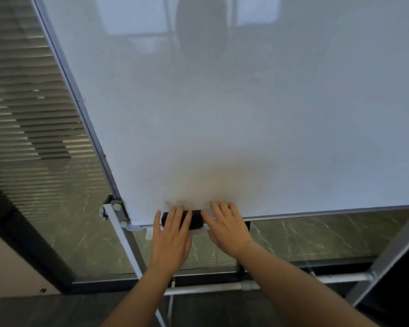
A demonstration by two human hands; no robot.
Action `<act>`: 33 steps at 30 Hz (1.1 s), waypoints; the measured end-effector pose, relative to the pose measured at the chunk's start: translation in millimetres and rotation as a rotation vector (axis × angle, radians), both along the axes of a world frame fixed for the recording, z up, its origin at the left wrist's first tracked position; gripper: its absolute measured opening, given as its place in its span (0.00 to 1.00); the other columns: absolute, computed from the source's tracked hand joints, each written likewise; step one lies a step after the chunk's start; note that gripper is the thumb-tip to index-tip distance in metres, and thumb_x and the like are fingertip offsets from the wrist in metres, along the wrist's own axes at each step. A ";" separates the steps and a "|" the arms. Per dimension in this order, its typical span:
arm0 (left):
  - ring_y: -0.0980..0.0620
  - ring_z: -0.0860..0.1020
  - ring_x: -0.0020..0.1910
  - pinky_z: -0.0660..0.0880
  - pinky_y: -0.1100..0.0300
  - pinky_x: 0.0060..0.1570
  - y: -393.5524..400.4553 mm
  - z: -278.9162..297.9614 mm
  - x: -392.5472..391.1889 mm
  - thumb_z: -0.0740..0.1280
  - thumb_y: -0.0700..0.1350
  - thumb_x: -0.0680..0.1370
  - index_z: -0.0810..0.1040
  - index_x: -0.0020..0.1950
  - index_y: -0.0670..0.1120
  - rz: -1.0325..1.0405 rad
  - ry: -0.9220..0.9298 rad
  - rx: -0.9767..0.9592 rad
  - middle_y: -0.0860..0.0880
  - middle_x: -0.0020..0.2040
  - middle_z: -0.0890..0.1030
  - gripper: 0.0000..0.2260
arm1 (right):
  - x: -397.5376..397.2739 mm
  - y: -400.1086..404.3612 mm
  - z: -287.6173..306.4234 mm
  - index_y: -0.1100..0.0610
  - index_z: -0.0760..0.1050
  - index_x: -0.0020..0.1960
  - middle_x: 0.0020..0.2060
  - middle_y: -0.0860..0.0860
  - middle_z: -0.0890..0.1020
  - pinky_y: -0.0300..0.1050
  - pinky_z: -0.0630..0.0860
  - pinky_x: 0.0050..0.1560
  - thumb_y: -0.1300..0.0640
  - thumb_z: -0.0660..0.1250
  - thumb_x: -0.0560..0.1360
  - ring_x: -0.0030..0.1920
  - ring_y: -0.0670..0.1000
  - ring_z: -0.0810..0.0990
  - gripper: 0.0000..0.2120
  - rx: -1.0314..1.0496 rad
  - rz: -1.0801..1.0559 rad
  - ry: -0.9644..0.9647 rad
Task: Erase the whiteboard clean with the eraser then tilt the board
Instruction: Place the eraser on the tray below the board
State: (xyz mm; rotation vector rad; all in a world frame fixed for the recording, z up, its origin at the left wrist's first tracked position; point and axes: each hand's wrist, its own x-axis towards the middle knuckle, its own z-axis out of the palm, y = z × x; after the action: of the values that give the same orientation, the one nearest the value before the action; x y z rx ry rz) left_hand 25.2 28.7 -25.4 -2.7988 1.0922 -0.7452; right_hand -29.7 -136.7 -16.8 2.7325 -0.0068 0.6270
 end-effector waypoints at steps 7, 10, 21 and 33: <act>0.41 0.79 0.61 0.74 0.35 0.59 -54.9 2.3 -69.6 0.80 0.53 0.64 0.82 0.60 0.43 0.025 -0.007 0.043 0.40 0.61 0.81 0.28 | -75.9 -55.6 -0.3 0.51 0.71 0.66 0.64 0.56 0.75 0.54 0.71 0.62 0.45 0.68 0.72 0.60 0.57 0.76 0.24 0.035 -0.077 0.124; 0.44 0.78 0.64 0.73 0.38 0.62 -80.9 -3.7 -112.5 0.78 0.57 0.67 0.81 0.62 0.46 0.036 0.006 0.065 0.43 0.63 0.80 0.28 | -118.2 -83.3 -3.4 0.53 0.61 0.74 0.72 0.59 0.63 0.59 0.58 0.71 0.50 0.59 0.79 0.70 0.60 0.63 0.25 0.074 -0.082 0.212; 0.49 0.48 0.79 0.42 0.45 0.76 -134.7 -8.1 -229.9 0.46 0.60 0.84 0.53 0.80 0.51 0.142 0.299 0.053 0.48 0.80 0.54 0.26 | -244.6 -116.5 1.9 0.54 0.75 0.64 0.63 0.59 0.75 0.57 0.71 0.62 0.48 0.73 0.68 0.61 0.59 0.75 0.26 0.252 -0.125 0.155; 0.48 0.38 0.79 0.34 0.42 0.73 -123.4 76.2 -248.4 0.45 0.60 0.84 0.46 0.80 0.52 0.079 0.107 0.044 0.49 0.81 0.43 0.27 | -249.3 -94.9 60.0 0.49 0.47 0.77 0.77 0.54 0.47 0.56 0.46 0.74 0.46 0.56 0.80 0.77 0.57 0.47 0.30 0.330 -0.147 0.016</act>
State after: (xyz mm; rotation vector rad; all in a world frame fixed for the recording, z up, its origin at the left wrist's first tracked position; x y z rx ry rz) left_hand -223.2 -94.7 50.8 -2.8544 0.9933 -0.5640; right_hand -279.1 -231.6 43.2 3.0153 -0.3325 0.6088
